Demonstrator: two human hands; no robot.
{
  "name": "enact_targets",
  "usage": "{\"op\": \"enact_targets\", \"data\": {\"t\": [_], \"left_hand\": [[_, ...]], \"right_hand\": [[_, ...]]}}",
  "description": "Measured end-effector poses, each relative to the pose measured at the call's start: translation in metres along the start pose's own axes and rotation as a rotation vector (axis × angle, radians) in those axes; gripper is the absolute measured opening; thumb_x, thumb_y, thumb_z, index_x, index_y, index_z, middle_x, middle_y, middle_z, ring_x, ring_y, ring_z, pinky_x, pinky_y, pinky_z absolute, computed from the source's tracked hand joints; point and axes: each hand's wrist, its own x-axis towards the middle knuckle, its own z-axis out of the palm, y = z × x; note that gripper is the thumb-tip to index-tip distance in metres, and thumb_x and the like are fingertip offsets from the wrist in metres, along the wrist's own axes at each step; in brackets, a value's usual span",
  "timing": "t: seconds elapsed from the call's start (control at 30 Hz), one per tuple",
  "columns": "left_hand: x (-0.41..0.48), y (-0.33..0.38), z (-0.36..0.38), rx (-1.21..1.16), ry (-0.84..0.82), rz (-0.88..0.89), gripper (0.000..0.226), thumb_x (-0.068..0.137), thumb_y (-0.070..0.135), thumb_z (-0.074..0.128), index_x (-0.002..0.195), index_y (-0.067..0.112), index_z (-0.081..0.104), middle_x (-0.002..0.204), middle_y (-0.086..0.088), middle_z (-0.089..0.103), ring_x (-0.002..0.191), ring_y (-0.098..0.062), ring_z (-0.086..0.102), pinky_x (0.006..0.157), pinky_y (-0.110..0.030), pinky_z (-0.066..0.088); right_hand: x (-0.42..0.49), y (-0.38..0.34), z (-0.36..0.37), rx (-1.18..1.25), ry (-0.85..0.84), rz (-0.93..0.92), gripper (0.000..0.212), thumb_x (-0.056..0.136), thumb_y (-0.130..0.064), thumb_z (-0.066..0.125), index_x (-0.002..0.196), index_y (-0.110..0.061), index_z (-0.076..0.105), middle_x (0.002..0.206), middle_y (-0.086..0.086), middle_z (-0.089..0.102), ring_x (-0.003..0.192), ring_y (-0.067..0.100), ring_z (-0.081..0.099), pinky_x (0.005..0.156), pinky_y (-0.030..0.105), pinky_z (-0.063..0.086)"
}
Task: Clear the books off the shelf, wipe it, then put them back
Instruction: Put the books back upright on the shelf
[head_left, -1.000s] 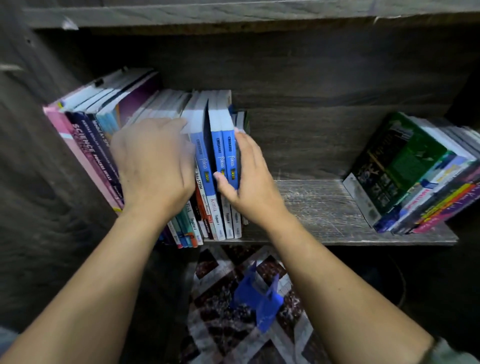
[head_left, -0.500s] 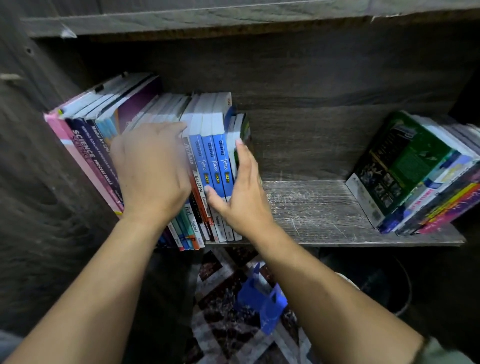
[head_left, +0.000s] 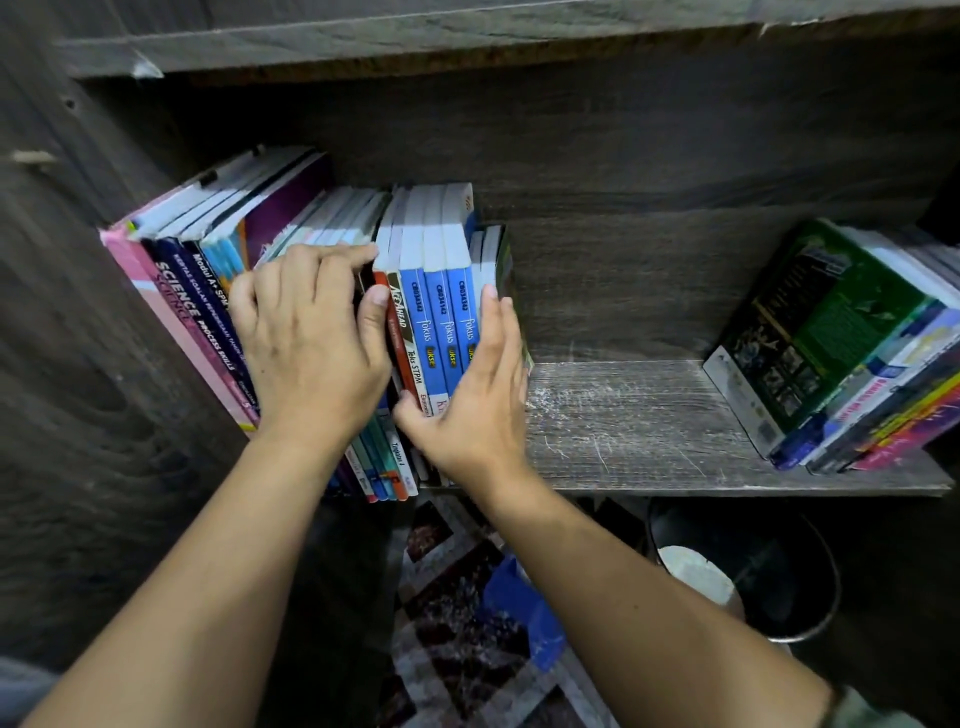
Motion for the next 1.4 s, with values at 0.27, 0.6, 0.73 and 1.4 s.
{"op": "enact_targets", "data": {"t": [0.27, 0.6, 0.73, 1.4], "left_hand": [[-0.001, 0.0, 0.0, 0.006, -0.023, 0.008, 0.032, 0.099, 0.029, 0.044, 0.126, 0.015, 0.056, 0.109, -0.007, 0.054, 0.104, -0.025, 0.044, 0.101, -0.04, 0.021], [-0.001, 0.004, 0.001, 0.06, -0.033, -0.006, 0.027, 0.088, 0.025, 0.054, 0.111, 0.012, 0.057, 0.105, -0.008, 0.053, 0.104, -0.027, 0.044, 0.101, -0.042, 0.023], [-0.002, 0.004, -0.002, 0.085, -0.072, 0.005, 0.03, 0.086, 0.026, 0.055, 0.113, 0.013, 0.057, 0.106, -0.009, 0.053, 0.105, -0.029, 0.044, 0.101, -0.044, 0.024], [-0.082, 0.102, 0.089, -0.088, -0.667, 0.374, 0.06, 0.088, 0.043, 0.041, 0.138, 0.01, 0.048, 0.147, -0.013, 0.042, 0.143, -0.032, 0.027, 0.115, -0.05, 0.02]], "right_hand": [[0.007, 0.005, 0.004, 0.087, 0.056, 0.065, 0.118, 0.063, -0.036, 0.073, 0.145, -0.043, -0.01, 0.155, 0.009, 0.016, 0.143, 0.028, 0.021, 0.111, 0.054, 0.029], [0.012, -0.009, 0.01, -0.015, 0.237, 0.195, 0.124, 0.061, -0.059, 0.078, 0.146, -0.04, -0.01, 0.158, 0.007, 0.016, 0.146, 0.025, 0.017, 0.113, 0.064, 0.016], [0.02, -0.007, 0.007, 0.096, 0.284, 0.3, 0.124, 0.057, -0.045, 0.082, 0.145, -0.043, -0.005, 0.151, 0.005, 0.031, 0.137, 0.026, 0.035, 0.108, 0.057, 0.032], [0.038, 0.099, -0.145, -0.08, 0.654, 0.356, 0.097, 0.058, -0.036, 0.081, 0.141, -0.019, 0.032, 0.125, 0.007, 0.045, 0.114, 0.026, 0.049, 0.096, 0.041, 0.044]]}}
